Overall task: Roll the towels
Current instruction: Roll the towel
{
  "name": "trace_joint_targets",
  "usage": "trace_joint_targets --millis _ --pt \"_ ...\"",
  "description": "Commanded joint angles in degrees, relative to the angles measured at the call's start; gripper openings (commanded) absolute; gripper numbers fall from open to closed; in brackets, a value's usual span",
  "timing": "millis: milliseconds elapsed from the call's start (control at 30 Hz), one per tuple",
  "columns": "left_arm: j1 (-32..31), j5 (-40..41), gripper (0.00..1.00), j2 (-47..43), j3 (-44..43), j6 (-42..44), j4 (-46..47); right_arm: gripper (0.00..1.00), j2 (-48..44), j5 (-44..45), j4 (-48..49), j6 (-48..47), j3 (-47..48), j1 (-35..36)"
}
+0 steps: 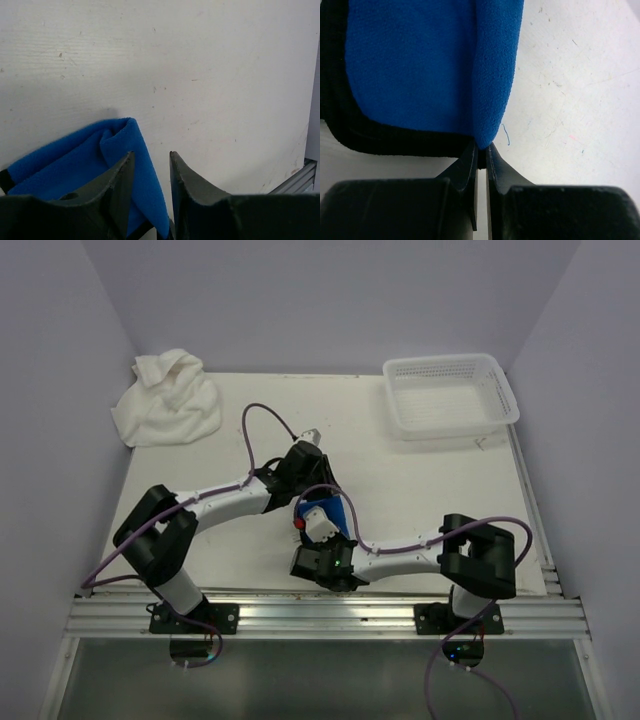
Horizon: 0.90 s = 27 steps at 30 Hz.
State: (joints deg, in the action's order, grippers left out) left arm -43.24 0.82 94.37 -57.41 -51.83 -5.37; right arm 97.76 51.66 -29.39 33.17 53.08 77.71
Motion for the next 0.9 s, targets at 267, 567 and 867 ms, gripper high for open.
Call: trace_joint_targets --millis 267,567,867 --pt "0.3 -7.3 0.24 -1.5 3.0 -1.9 9.4 0.00 6.7 8.5 -7.8 -1.0 6.4 3.8" --pt "0.3 -7.4 0.17 -0.2 4.4 -1.6 11.0 0.00 12.1 11.2 -12.0 -3.2 11.1 5.9" --pt "0.3 -7.5 0.13 1.8 6.3 -1.1 12.4 0.00 15.0 11.3 -14.1 -5.4 14.1 7.0"
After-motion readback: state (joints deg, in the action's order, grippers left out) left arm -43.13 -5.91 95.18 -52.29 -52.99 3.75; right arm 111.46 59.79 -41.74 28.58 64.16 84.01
